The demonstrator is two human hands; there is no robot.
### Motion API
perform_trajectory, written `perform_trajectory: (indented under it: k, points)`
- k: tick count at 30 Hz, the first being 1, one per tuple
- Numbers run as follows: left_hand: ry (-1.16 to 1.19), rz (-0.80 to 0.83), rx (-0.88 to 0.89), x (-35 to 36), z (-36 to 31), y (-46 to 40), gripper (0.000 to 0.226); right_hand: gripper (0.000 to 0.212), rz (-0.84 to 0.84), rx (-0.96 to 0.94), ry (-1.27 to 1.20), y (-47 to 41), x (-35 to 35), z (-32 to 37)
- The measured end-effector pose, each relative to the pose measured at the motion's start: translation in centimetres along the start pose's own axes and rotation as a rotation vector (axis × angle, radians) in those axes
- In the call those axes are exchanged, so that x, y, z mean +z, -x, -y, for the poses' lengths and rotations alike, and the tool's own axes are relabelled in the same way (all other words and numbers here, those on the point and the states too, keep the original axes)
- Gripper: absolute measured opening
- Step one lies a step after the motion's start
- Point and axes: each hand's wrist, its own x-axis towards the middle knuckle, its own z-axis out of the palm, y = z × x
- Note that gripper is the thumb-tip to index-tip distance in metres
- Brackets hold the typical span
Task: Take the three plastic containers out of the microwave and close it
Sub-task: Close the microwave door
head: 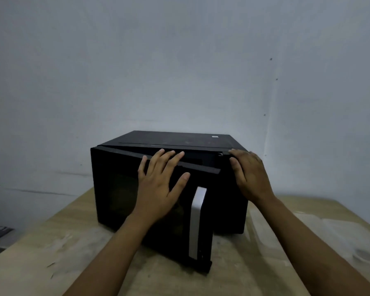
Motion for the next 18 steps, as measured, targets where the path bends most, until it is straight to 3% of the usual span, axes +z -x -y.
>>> perform_trajectory:
  k: [3,8,18]
  points:
    - [-0.041,0.018,-0.008,1.7,-0.1,-0.8,0.062,0.061,-0.073,0.113,-0.148,0.2,0.1,0.6]
    - [-0.117,0.055,0.023,4.1,0.7,-2.0,0.065,0.061,-0.078,0.185,-0.145,0.2,0.6,1.1]
    - [-0.168,0.1,0.003,7.2,3.4,0.8,0.078,0.045,-0.091,0.088,0.063,0.3,1.6,1.8]
